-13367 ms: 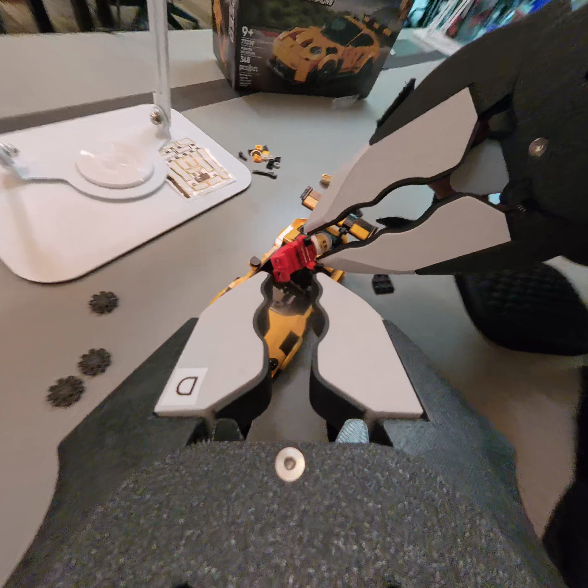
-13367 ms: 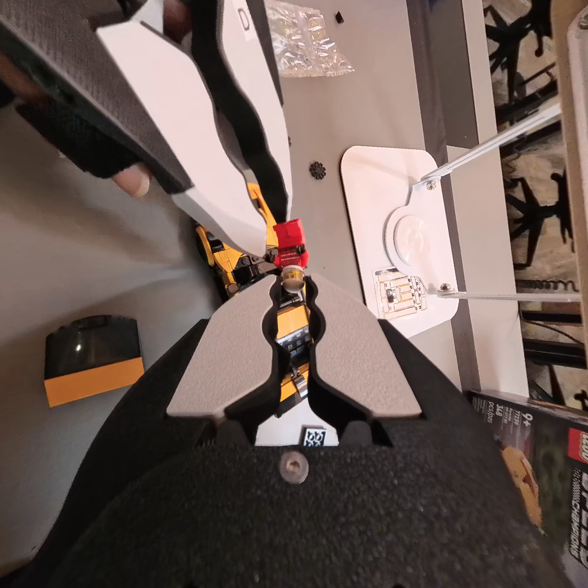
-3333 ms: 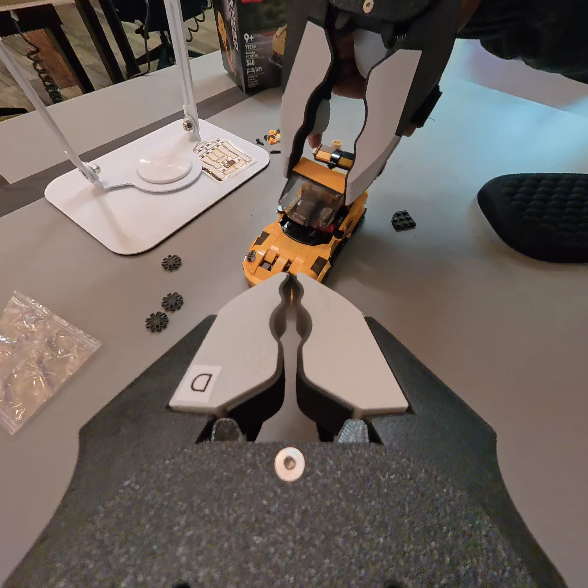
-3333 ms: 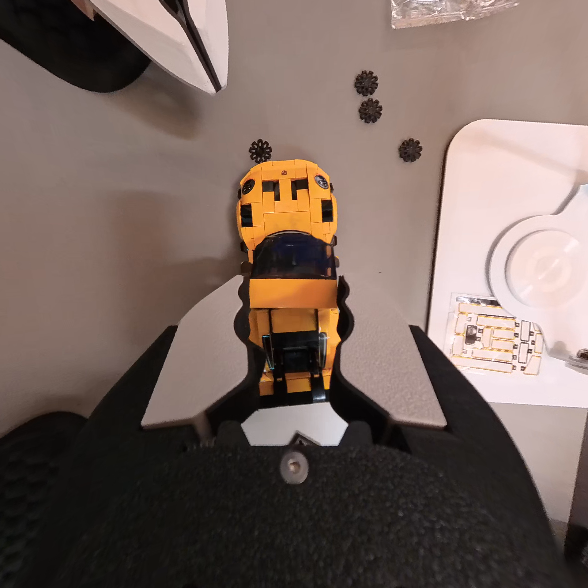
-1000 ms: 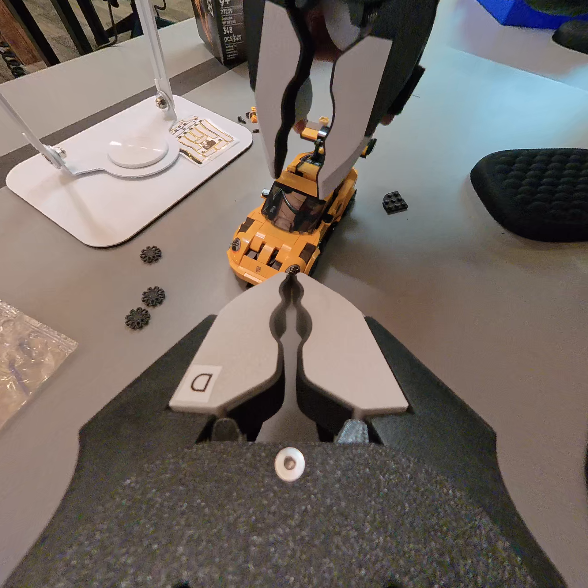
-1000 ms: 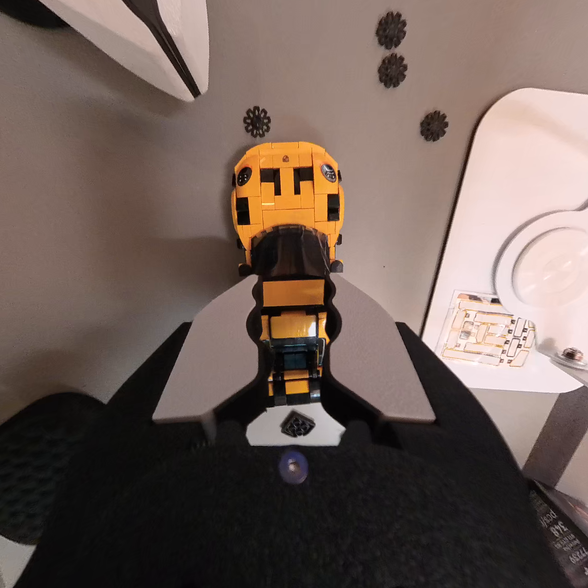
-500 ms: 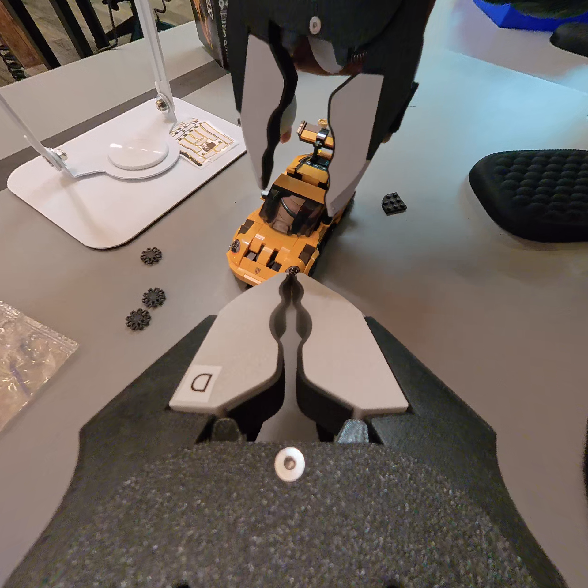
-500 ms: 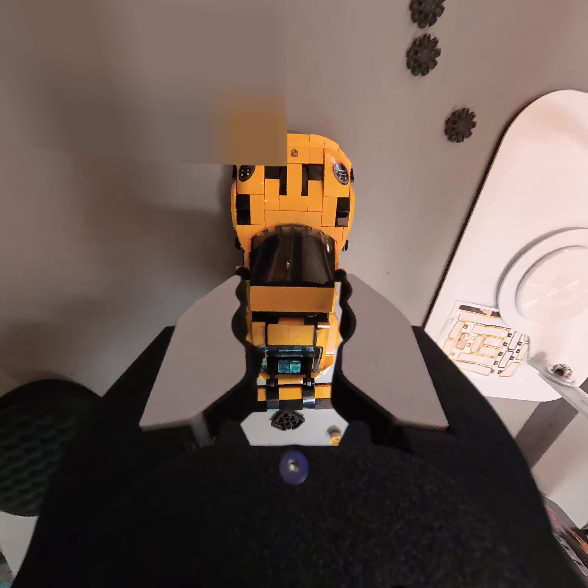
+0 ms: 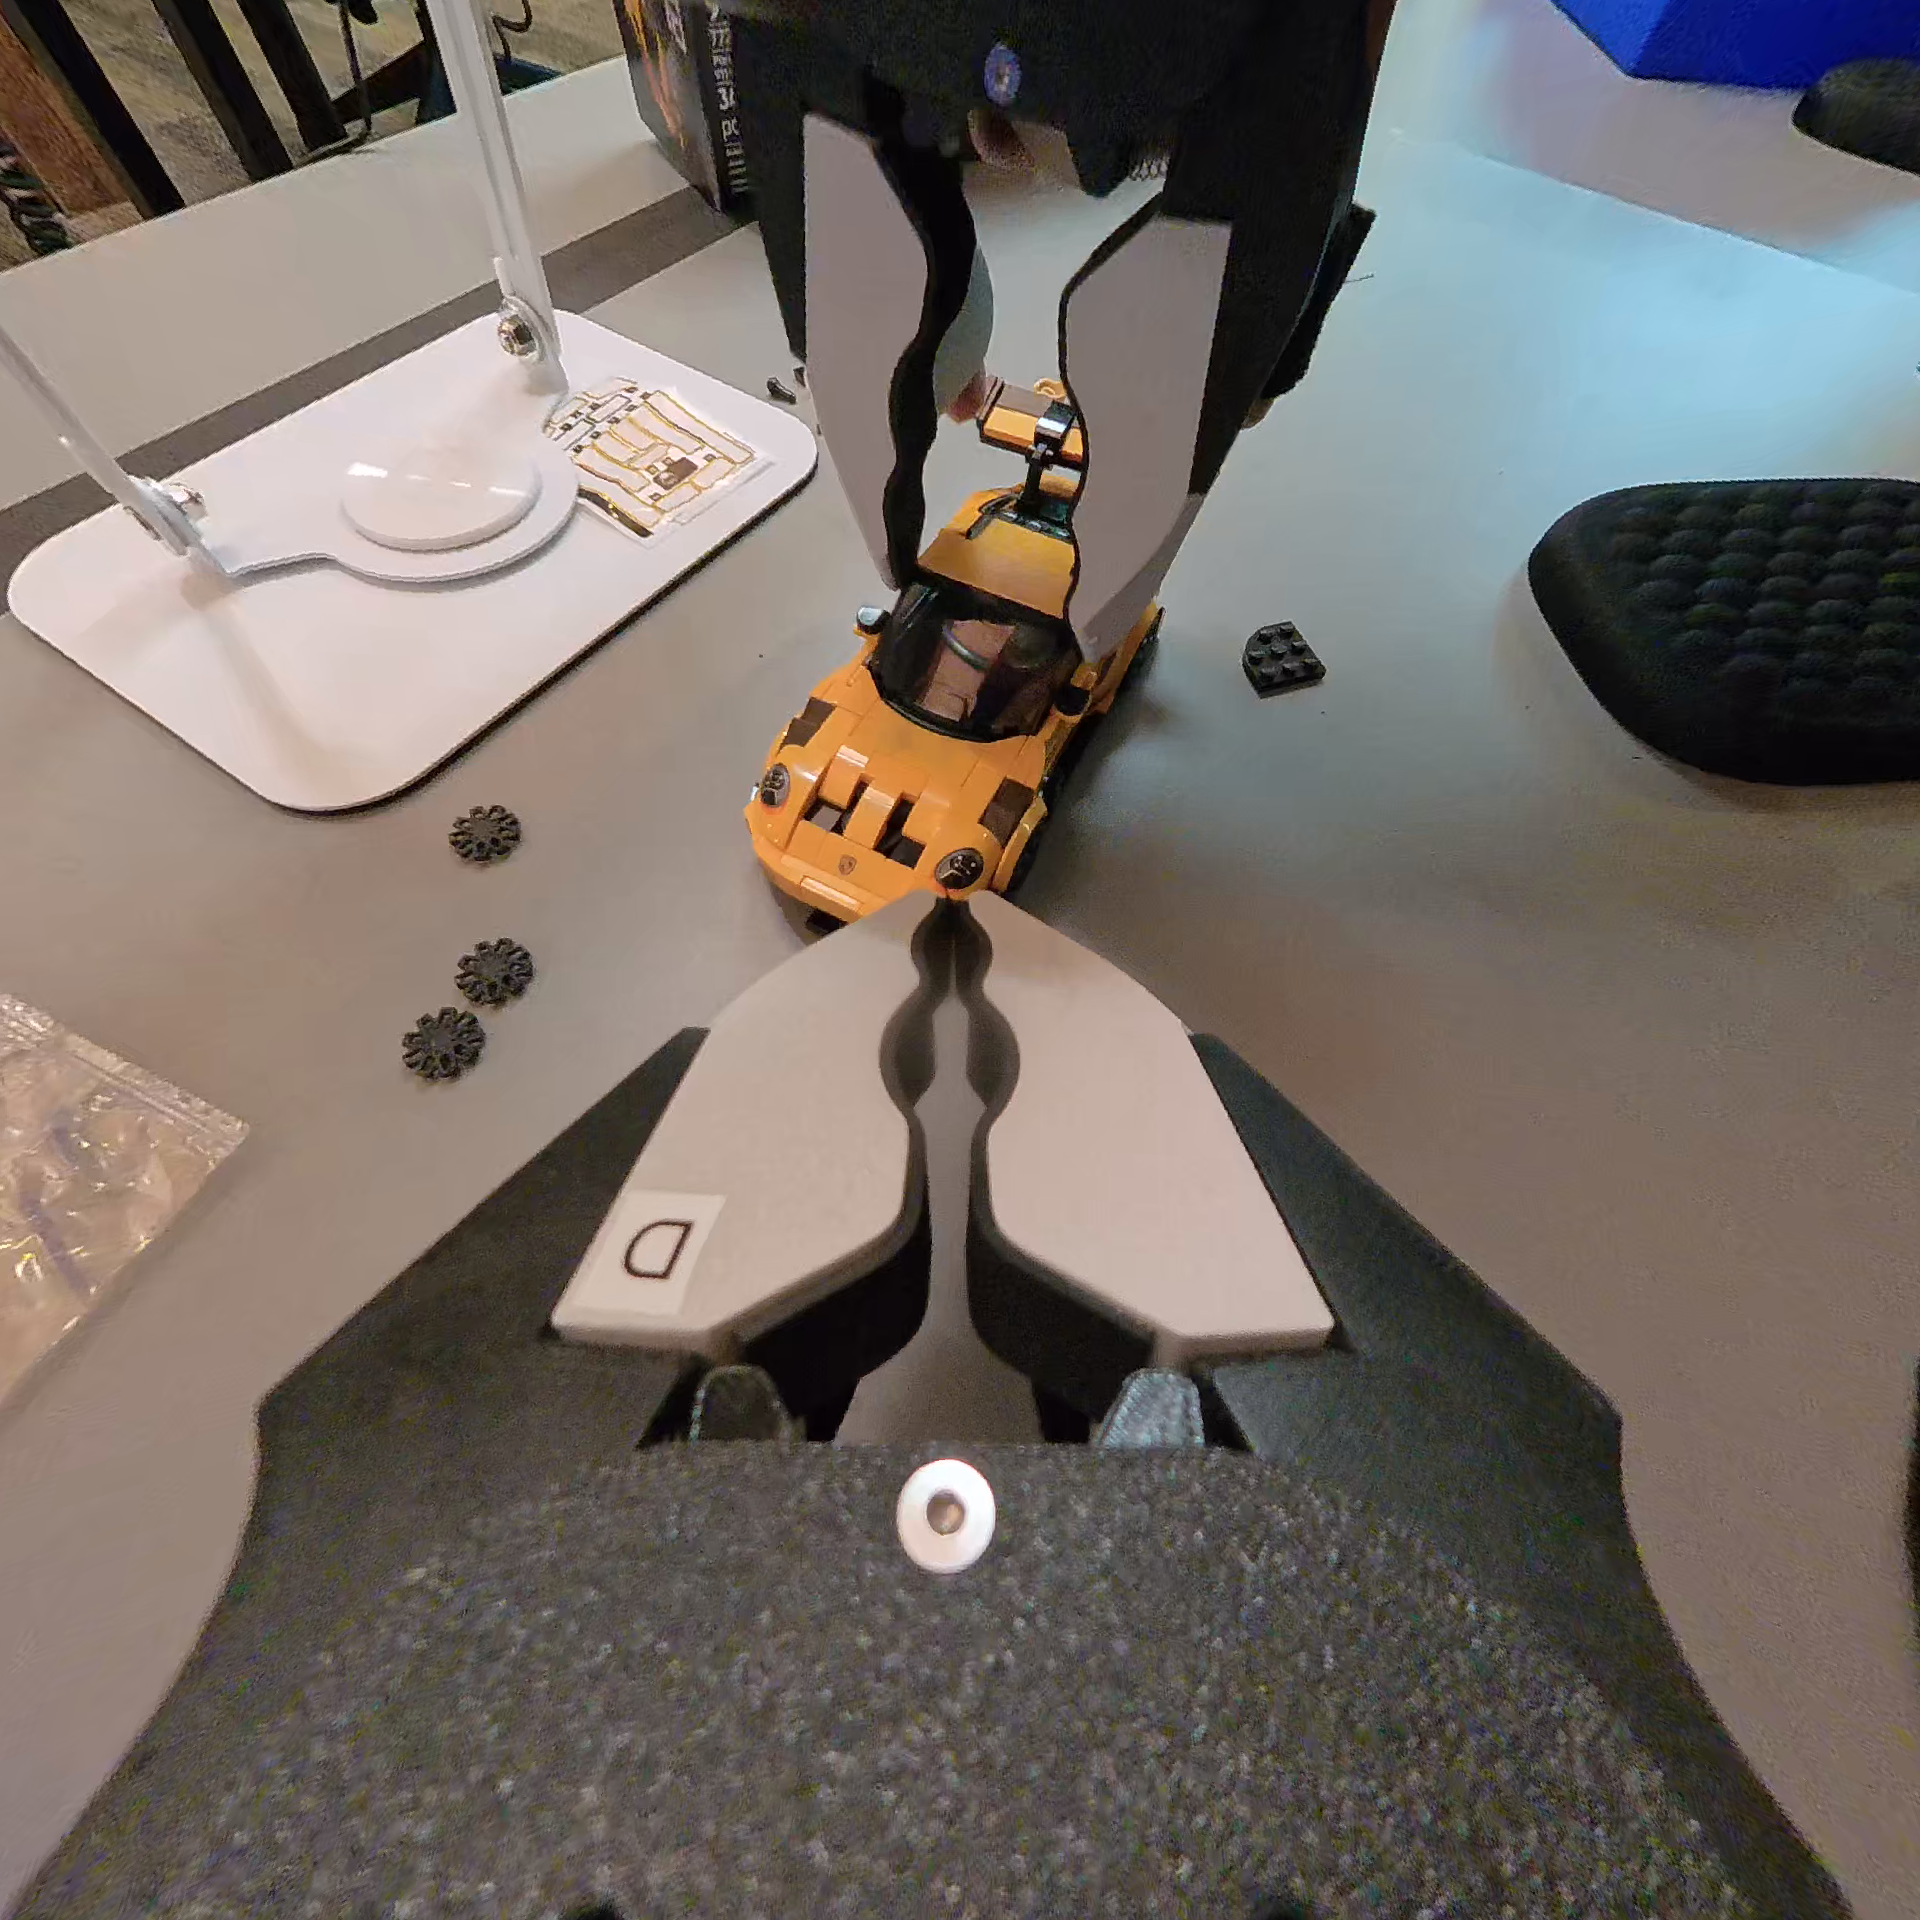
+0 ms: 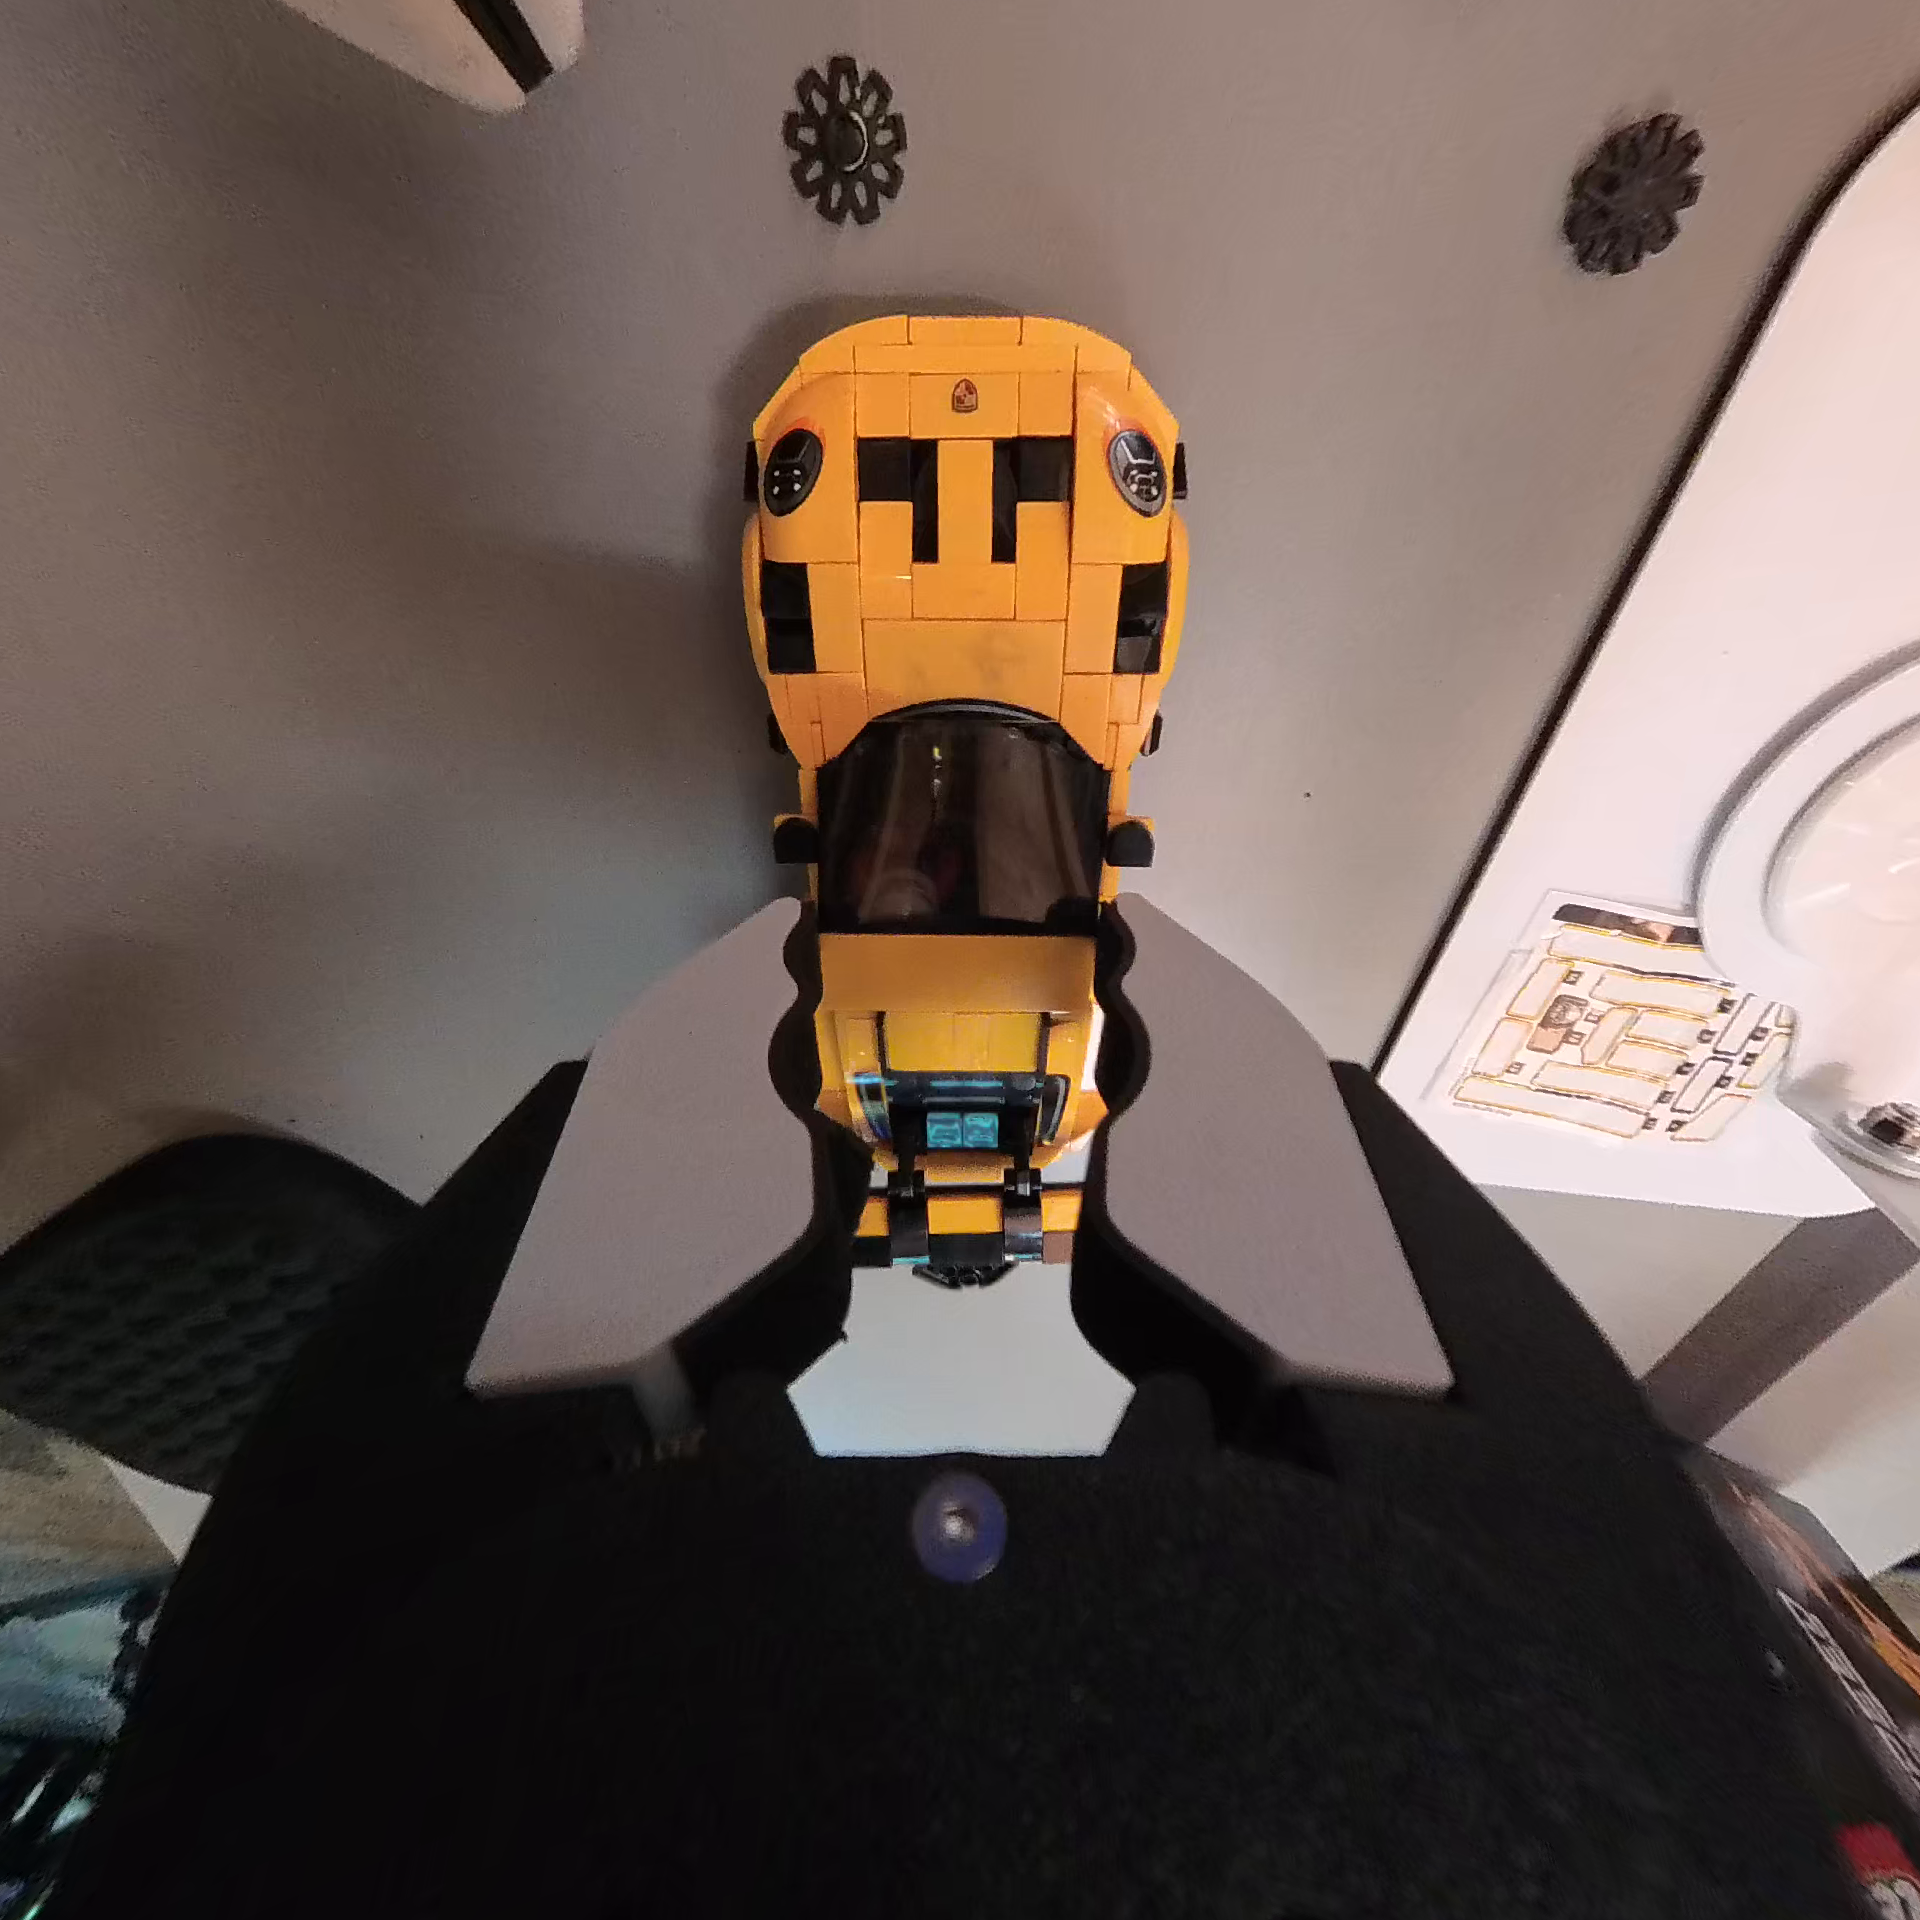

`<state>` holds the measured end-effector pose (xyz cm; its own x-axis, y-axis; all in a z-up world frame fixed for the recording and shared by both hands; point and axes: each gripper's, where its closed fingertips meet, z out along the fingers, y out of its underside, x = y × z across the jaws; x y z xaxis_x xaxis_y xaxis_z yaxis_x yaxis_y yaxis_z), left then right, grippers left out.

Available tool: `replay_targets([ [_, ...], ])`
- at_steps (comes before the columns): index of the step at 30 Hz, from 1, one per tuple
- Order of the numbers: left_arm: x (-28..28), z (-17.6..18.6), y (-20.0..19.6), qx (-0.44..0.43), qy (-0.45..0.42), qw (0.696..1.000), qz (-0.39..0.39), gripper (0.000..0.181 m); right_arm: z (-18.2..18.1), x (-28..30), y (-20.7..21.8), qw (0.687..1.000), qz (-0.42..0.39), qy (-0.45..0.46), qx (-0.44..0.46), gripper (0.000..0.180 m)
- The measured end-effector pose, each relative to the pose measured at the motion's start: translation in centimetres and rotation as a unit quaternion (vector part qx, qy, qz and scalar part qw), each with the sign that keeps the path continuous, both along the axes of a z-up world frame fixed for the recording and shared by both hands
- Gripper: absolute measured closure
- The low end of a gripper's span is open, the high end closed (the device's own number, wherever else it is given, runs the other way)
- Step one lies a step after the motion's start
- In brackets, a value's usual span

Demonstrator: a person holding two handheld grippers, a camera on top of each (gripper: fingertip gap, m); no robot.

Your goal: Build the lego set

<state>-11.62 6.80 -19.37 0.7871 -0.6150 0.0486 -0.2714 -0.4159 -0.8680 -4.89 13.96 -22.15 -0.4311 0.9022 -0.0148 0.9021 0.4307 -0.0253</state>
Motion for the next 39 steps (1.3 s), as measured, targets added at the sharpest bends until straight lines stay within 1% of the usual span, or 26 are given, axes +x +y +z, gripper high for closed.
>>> replay_targets([
  [7,0.0,0.1,-0.1,0.002,0.001,1.000,-0.001,0.181,-0.1,0.0,0.1,0.999,0.002,-0.044,0.019,0.129],
  [18,0.1,0.4,-0.2,0.007,0.003,1.000,-0.004,0.181,-0.2,0.3,0.5,0.997,0.005,-0.062,0.050,0.126],
  [20,0.1,0.4,-0.2,0.007,0.003,1.000,-0.004,0.181,0.1,0.2,0.6,0.997,0.004,-0.055,0.049,0.123],
  [23,0.1,0.4,-0.2,0.007,0.004,1.000,-0.005,0.181,0.9,-0.4,0.2,0.999,-0.002,-0.025,0.031,0.124],
  [26,0.2,0.4,-0.2,0.007,0.003,1.000,-0.005,0.181,1.2,-1.5,-0.5,1.000,-0.017,0.017,0.000,0.135],
  [31,0.2,0.4,-0.3,0.007,0.004,1.000,-0.006,0.181,0.1,-1.4,-0.3,0.999,-0.031,0.019,-0.014,0.136],
  [39,0.2,0.4,-0.3,0.006,0.004,1.000,-0.006,0.181,-0.1,-1.1,-0.2,0.998,-0.045,0.021,-0.024,0.136],
])
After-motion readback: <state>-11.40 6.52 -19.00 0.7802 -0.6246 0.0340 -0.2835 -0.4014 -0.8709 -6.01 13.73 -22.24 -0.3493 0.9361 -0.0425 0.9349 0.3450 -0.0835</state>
